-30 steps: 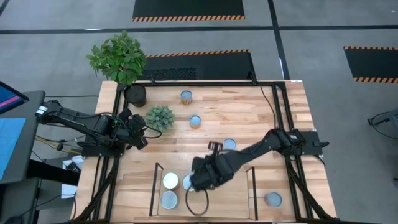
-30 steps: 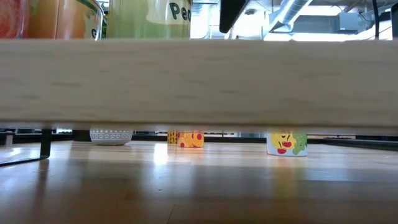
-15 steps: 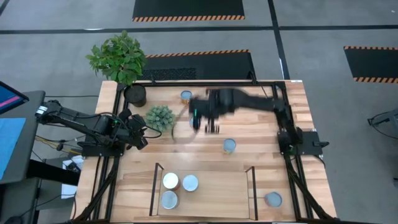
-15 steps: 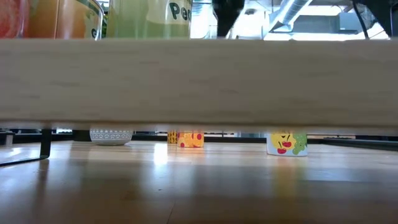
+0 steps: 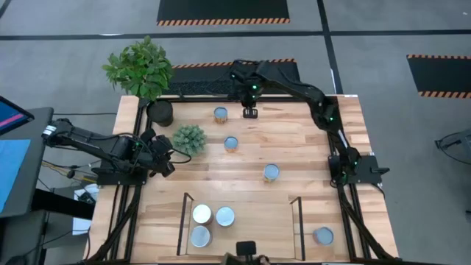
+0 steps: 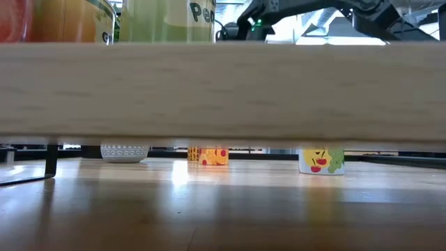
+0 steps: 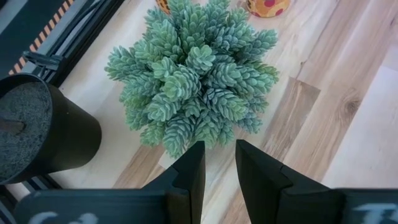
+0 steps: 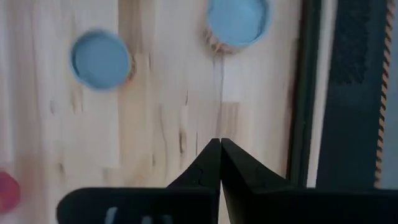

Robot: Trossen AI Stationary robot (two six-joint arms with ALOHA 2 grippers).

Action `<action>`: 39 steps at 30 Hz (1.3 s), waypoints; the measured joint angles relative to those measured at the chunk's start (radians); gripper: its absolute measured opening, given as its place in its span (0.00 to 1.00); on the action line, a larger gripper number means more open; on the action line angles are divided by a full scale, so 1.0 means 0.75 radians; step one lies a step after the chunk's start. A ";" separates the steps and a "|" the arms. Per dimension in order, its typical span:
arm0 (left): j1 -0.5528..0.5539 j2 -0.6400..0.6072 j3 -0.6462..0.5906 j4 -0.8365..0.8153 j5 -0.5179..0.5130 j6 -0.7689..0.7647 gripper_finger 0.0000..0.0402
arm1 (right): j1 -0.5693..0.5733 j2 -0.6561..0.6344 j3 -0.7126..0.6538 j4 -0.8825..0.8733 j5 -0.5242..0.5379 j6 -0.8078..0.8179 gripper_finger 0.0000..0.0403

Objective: Pick and place cans onto a shelf
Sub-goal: Move the can of black beans to the center

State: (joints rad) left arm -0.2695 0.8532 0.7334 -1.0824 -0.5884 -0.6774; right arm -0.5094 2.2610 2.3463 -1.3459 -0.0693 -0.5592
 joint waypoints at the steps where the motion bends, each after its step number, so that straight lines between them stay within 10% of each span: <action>1: 0.000 0.000 0.000 0.000 0.000 0.000 0.20 | 0.009 0.017 0.001 0.015 0.028 -0.042 0.09; 11: -0.001 0.000 0.000 0.000 -0.011 0.000 0.20 | 0.097 -0.012 0.012 0.488 0.112 0.131 0.09; 19: 0.000 0.000 0.000 -0.001 -0.034 0.002 0.20 | 0.172 -0.040 0.013 0.551 -0.649 0.341 0.09; 39: 0.000 0.000 0.000 0.000 -0.034 0.003 0.20 | 0.063 -0.040 -0.123 0.580 -0.704 0.566 0.09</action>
State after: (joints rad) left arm -0.2695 0.8532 0.7334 -1.0824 -0.6136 -0.6750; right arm -0.4619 2.2307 2.2539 -0.9113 -0.5973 -0.1351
